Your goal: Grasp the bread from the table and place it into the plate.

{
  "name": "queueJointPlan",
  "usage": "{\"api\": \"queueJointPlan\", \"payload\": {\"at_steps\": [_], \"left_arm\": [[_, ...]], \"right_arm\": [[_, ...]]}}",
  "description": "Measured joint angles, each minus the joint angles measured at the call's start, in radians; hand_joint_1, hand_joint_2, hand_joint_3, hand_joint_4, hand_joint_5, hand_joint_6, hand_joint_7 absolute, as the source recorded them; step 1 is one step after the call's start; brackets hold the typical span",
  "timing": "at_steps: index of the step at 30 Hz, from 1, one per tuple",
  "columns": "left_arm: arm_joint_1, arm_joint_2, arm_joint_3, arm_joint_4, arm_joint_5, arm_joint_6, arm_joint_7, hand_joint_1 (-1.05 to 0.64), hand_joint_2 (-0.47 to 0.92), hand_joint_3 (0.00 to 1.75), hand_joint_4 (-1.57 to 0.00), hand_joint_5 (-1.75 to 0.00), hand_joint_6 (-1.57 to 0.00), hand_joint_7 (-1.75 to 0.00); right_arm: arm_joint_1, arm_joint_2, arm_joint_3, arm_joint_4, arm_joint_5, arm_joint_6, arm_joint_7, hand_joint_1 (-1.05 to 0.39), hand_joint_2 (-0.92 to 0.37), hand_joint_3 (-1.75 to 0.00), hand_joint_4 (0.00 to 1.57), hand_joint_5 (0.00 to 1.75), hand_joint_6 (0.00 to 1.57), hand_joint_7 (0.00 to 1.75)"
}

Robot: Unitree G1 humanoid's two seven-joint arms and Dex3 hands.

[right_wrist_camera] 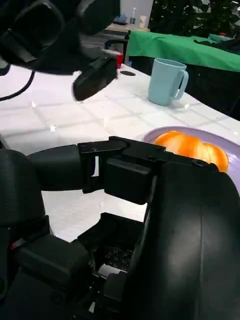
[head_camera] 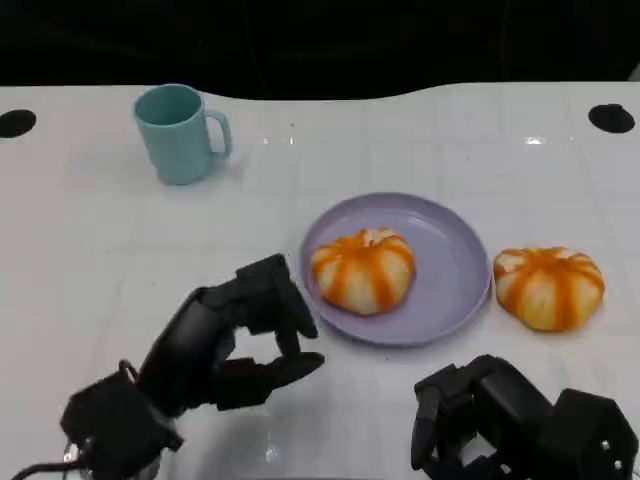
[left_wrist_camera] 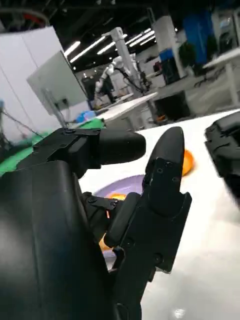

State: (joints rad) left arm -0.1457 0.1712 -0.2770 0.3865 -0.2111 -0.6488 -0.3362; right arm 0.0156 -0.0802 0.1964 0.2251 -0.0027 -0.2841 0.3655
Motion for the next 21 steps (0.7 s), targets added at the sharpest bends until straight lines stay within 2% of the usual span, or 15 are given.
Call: {"api": "queueJointPlan", "payload": {"at_steps": [6,13,21], "left_arm": [[0.079,-0.016,0.042,-0.087,-0.116,0.171,-0.126,-0.71,0.92,0.29,-0.71,-1.75,-0.52,-1.75],[0.138,-0.057,0.089,-0.134,-0.213,0.348,-0.225,-0.69,0.92,0.26,-0.76,-1.75,-0.57,-1.75],[0.153,-0.084,0.126,-0.134,-0.219,0.425,-0.288,-0.69,0.92,0.25,-0.85,-1.75,-0.65,-1.75]], "right_arm": [[0.001,0.001,0.0,-0.002,0.01,0.001,0.004,-1.05,-0.11,-1.35,1.54,1.29,1.57,1.03],[0.002,0.001,0.0,-0.003,0.011,0.008,0.006,-1.05,-0.1,-1.35,1.54,1.29,1.57,1.02],[0.002,0.001,0.0,-0.003,0.012,0.014,0.006,-1.05,-0.09,-1.36,1.54,1.3,1.57,1.03]]}}
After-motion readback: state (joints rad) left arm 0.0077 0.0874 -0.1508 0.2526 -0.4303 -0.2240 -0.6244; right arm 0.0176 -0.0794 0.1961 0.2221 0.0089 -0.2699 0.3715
